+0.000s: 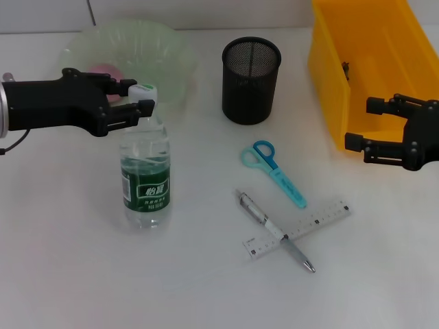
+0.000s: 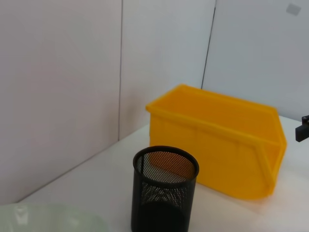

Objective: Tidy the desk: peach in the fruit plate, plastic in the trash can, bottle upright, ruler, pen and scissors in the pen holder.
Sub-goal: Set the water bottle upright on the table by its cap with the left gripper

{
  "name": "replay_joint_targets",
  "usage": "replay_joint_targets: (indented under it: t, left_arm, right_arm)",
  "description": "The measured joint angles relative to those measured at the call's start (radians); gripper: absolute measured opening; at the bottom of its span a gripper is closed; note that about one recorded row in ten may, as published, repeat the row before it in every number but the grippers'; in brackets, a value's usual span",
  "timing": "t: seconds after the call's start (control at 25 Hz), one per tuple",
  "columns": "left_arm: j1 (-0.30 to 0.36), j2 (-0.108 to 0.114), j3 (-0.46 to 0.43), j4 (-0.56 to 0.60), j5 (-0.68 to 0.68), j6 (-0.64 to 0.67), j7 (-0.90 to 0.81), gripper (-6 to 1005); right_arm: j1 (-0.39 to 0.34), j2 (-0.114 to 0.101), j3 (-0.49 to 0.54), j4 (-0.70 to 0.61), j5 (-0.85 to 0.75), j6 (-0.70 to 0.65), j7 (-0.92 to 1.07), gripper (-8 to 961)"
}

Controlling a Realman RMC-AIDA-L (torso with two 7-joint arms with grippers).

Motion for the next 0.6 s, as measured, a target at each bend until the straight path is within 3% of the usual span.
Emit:
replay_joint_targets:
  t: [0.6]
  left_arm:
    - [0.052,0.0,-0.043,0.044,-0.029,0.003,0.068,417]
  right_arm:
    - [0.011,-0.002,0.0,-0.002,-0.001,0.003,0.011,835]
